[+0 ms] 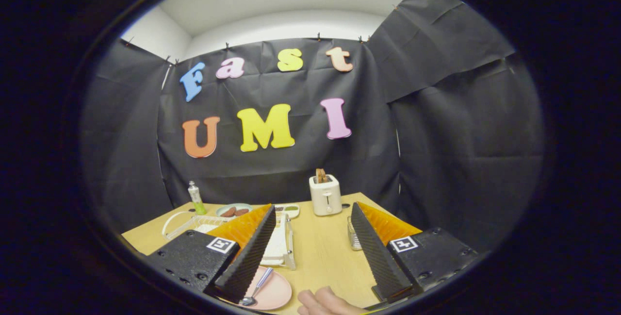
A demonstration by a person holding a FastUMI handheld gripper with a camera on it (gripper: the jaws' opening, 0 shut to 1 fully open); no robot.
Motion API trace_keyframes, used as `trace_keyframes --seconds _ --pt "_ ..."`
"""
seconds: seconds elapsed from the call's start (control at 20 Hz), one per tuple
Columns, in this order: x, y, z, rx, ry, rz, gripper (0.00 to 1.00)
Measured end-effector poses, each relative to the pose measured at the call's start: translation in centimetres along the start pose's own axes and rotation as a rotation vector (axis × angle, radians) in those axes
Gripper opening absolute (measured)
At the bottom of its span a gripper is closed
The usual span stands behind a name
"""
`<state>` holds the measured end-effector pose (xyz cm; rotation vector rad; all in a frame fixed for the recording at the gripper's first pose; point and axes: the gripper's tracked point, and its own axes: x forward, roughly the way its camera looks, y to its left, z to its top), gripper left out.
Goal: Take the plate from the dish rack, then take the spoon from the basket and place it into the plate.
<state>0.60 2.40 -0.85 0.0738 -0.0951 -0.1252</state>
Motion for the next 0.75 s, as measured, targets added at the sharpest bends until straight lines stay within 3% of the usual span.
trace_keyframes --seconds 0.2,0.75 --pt "0.2 0.7 -0.5 -0.027 0.041 0.018 1.00" --pt "-1.2 1.5 1.7 -0.048 -0.005 0.037 1.00"
